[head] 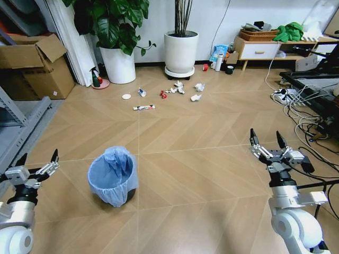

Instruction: Pick up the trash bin and place the garbage on the floor into it.

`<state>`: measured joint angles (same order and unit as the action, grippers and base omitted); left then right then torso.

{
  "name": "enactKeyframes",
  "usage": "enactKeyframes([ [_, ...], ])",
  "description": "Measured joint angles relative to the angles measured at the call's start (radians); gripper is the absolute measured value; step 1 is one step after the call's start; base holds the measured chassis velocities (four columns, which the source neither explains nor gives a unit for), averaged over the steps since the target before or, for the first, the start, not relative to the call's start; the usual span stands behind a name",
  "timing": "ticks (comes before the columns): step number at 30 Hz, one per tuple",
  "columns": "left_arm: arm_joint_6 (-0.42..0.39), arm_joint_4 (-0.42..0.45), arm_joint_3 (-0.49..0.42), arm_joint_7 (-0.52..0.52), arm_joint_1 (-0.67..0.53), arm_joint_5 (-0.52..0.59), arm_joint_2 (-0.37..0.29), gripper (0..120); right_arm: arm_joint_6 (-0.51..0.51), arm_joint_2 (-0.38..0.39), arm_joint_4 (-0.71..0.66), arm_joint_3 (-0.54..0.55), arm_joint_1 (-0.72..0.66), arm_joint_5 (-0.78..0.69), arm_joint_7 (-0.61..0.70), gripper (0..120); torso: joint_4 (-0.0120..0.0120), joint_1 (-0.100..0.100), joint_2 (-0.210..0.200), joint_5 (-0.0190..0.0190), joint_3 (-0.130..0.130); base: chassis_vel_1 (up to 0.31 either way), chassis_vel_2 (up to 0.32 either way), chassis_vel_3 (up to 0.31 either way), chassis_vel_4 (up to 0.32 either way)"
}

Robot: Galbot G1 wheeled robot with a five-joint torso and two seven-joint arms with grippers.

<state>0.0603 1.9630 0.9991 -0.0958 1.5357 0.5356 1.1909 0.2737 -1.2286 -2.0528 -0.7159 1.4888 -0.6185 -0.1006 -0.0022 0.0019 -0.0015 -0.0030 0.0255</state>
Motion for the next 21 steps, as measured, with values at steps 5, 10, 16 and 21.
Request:
enactKeyframes([
  [5, 0.000, -0.008, 0.009, 0.000, -0.007, 0.014, -0.005, 100, -0.003, -0.007, 0.001, -0.018, 0.009, -0.002, 0.004, 100, 0.0001, 0.000, 0.000, -0.0001, 0.000, 0.000, 0.000, 0.000, 0.000],
  [10, -0.004, -0.018, 0.003, 0.000, -0.015, 0.020, -0.018, 100, -0.006, -0.009, -0.006, -0.040, 0.015, -0.004, 0.003, 100, -0.0001, 0.000, 0.000, -0.0001, 0.000, 0.000, 0.000, 0.000, 0.000],
  [16, -0.139, -0.008, -0.034, 0.046, -0.019, 0.008, -0.047, 100, -0.010, -0.005, 0.011, -0.043, 0.015, -0.005, 0.001, 100, 0.0000, 0.000, 0.000, -0.0003, 0.000, 0.000, 0.000, 0.000, 0.000],
  [21, -0.303, 0.037, -0.120, 0.233, -0.022, 0.029, -0.080, 100, -0.007, 0.005, 0.064, -0.009, -0.006, -0.005, -0.007, 100, -0.0001, 0.000, 0.000, -0.0001, 0.000, 0.000, 0.000, 0.000, 0.000],
])
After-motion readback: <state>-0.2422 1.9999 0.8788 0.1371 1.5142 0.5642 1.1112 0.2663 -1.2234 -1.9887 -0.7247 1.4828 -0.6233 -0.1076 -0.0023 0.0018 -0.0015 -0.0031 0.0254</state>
